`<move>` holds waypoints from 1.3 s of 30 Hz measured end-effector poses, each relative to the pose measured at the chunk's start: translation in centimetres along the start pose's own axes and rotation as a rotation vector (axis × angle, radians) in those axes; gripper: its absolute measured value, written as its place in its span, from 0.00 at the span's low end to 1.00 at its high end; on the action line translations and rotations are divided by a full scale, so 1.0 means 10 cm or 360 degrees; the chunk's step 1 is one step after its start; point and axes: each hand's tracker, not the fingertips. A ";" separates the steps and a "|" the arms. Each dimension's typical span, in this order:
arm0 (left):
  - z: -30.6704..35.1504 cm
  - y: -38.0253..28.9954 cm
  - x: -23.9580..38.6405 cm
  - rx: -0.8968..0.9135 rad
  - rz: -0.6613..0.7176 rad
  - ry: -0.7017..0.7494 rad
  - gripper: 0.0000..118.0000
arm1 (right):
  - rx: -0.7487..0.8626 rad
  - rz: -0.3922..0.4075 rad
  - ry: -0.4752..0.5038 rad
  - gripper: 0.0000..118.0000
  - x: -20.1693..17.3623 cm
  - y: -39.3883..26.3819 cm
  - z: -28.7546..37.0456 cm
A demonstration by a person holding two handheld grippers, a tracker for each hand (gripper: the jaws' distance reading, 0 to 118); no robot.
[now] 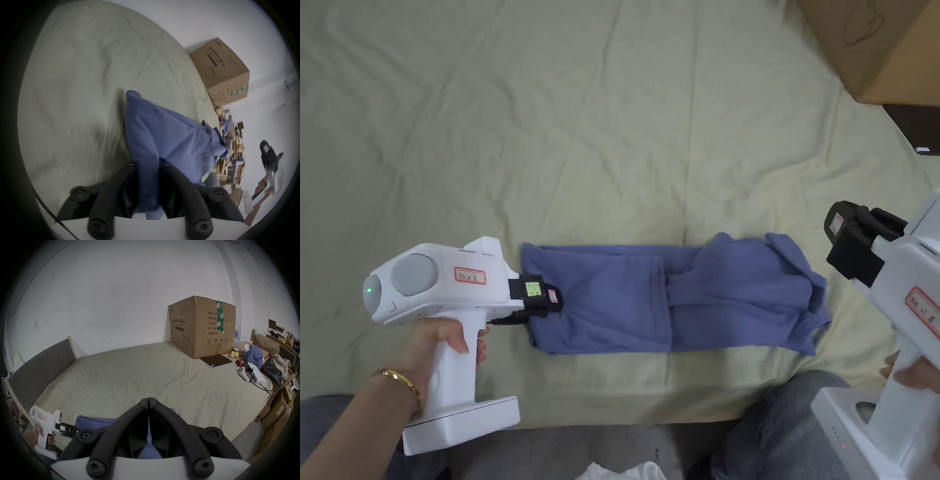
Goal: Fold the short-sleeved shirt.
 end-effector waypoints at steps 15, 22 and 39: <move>1.26 0.21 -0.10 0.0270 0.0091 0.0441 0.07 | 0.0033 0.0022 0.0055 0.00 -0.07 0.04 0.09; 1.68 0.13 0.17 0.0540 -0.0087 0.0952 0.07 | 0.0028 0.0010 0.0100 0.00 -0.12 -0.02 0.07; -0.09 -0.24 1.70 0.0150 -0.0766 0.0638 0.10 | 0.0042 -0.0050 0.0011 0.00 0.17 -0.11 0.28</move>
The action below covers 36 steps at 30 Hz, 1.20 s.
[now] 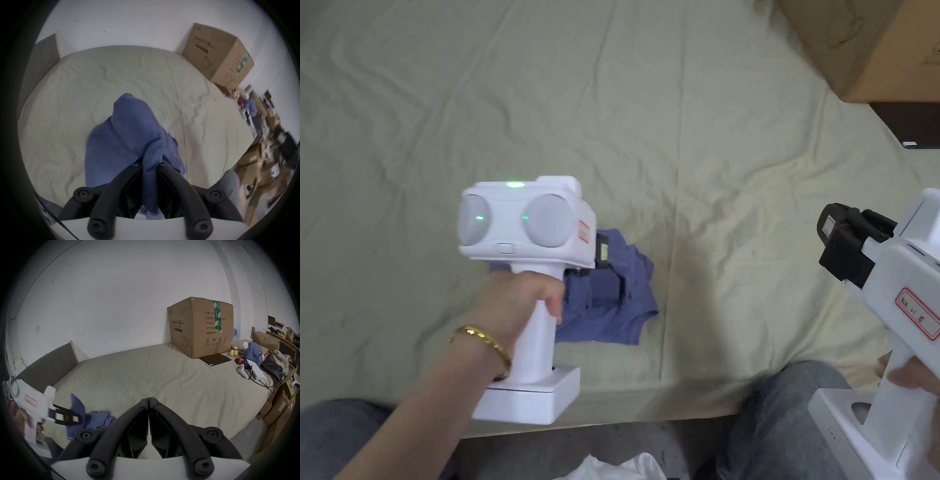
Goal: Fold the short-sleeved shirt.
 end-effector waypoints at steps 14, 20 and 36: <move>0.32 0.19 -0.08 0.0372 -0.0033 -0.0219 0.32 | -0.0004 -0.0060 -0.0083 0.00 0.21 0.01 0.09; 0.27 0.11 -0.28 0.0504 -0.0074 0.0069 0.00 | 0.0014 -0.0046 -0.0035 0.00 0.14 0.03 0.04; -0.80 -0.78 0.73 0.0168 -0.0901 0.0219 0.00 | -0.0055 0.0005 -0.0019 0.00 0.01 -0.01 -0.01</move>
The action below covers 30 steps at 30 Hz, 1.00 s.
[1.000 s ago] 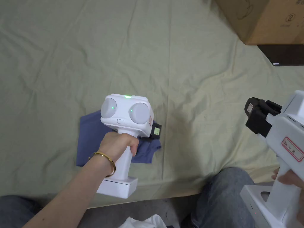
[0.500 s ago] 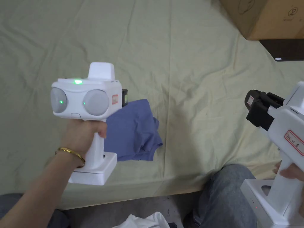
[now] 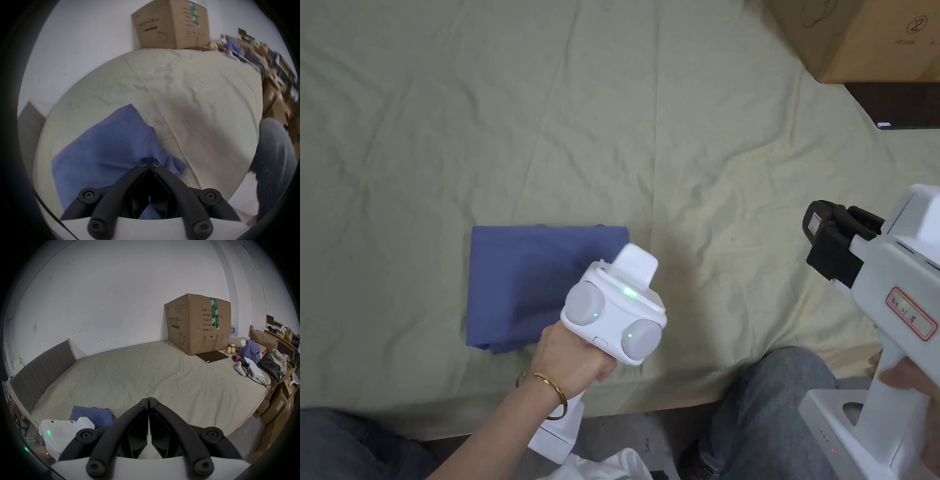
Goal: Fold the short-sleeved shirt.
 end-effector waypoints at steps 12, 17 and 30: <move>1.24 -0.04 -1.46 0.0694 0.0990 0.0027 0.00 | 0.0126 0.0113 0.0135 0.00 -0.56 0.29 -0.07; 1.49 -0.42 -1.77 0.0766 0.1010 0.0388 0.00 | 0.0153 0.0148 0.0267 0.00 -1.05 0.25 -0.35; 1.54 -1.09 -2.01 0.0597 0.1158 0.0451 0.00 | -0.0346 0.0297 0.0259 0.00 -2.06 -1.19 -1.58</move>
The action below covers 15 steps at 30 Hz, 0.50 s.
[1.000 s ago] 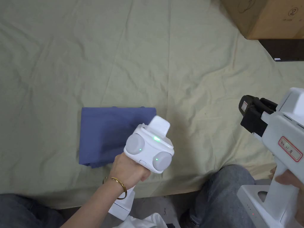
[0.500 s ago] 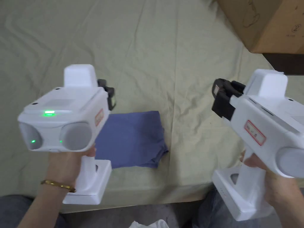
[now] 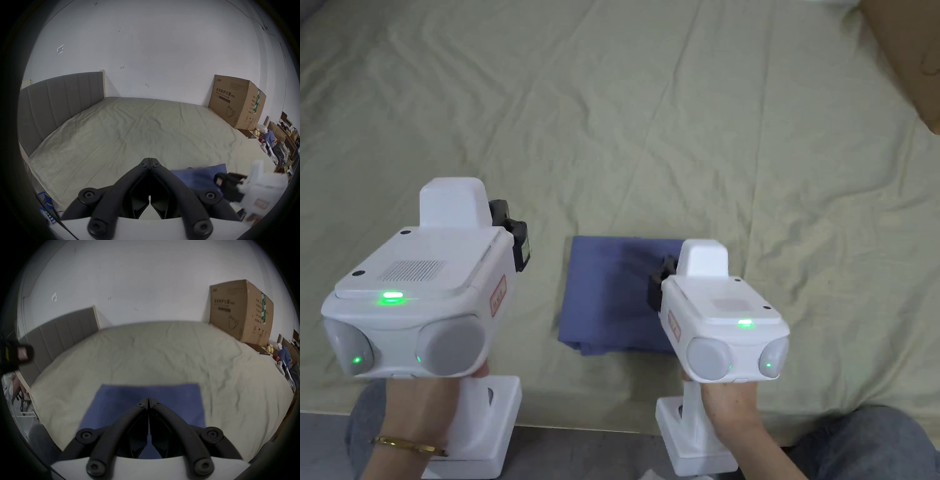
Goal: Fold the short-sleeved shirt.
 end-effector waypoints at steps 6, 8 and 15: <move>-0.09 0.00 -0.14 -0.0071 0.0045 -0.0029 0.21 | -0.0065 -0.0055 -0.0043 0.00 0.03 -0.27 -0.17; -0.16 0.02 -0.20 -0.0127 0.0094 -0.0089 0.62 | -0.0063 0.0066 -0.0089 0.00 -0.05 -0.25 -0.18; -0.69 0.03 -0.38 -0.0499 0.0327 -0.0552 1.00 | -0.0071 0.0012 -0.0050 0.00 0.01 -0.23 -0.15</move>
